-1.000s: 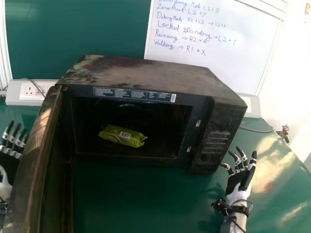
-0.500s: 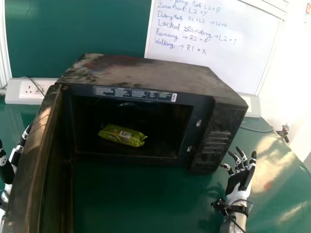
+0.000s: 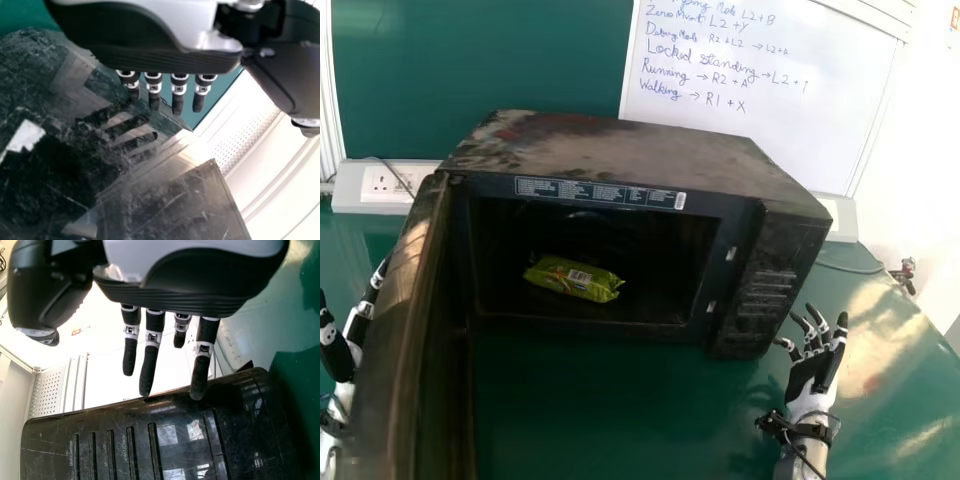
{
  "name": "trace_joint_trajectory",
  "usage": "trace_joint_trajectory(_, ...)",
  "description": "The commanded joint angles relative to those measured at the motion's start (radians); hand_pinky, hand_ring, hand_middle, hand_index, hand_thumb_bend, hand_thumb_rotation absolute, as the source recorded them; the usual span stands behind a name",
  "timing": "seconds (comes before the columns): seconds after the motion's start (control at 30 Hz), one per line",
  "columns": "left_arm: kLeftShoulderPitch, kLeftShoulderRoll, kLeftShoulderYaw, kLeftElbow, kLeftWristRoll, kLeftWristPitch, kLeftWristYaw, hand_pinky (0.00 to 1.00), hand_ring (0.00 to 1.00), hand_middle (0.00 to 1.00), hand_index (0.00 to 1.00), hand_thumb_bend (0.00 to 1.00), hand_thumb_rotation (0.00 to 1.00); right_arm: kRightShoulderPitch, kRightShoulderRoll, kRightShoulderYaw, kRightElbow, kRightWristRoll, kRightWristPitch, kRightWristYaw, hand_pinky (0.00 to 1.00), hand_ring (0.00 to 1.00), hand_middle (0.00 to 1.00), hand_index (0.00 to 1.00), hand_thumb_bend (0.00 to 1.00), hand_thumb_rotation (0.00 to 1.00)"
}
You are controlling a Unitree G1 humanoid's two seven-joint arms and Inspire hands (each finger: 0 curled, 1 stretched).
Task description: Put biscuit inside oven
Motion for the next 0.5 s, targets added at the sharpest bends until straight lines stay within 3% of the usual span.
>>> trace_joint_trajectory(0.0, 0.006, -0.010, -0.035, -0.019, 0.006, 0.010, -0.023, 0.17, 0.36, 0.46, 0.58, 0.00, 0.00, 0.041, 0.044, 0.002, 0.033, 0.000, 0.010, -0.004, 0.35, 0.44, 0.55, 0.71, 0.79, 1.00)
trace_joint_trajectory(0.47, 0.014, -0.022, -0.069, -0.038, 0.008, 0.020, -0.020, 0.17, 0.37, 0.46, 0.58, 0.00, 0.00, 0.045, 0.045, 0.002, 0.028, -0.003, 0.007, -0.001, 0.34, 0.43, 0.55, 0.71, 0.80, 1.00)
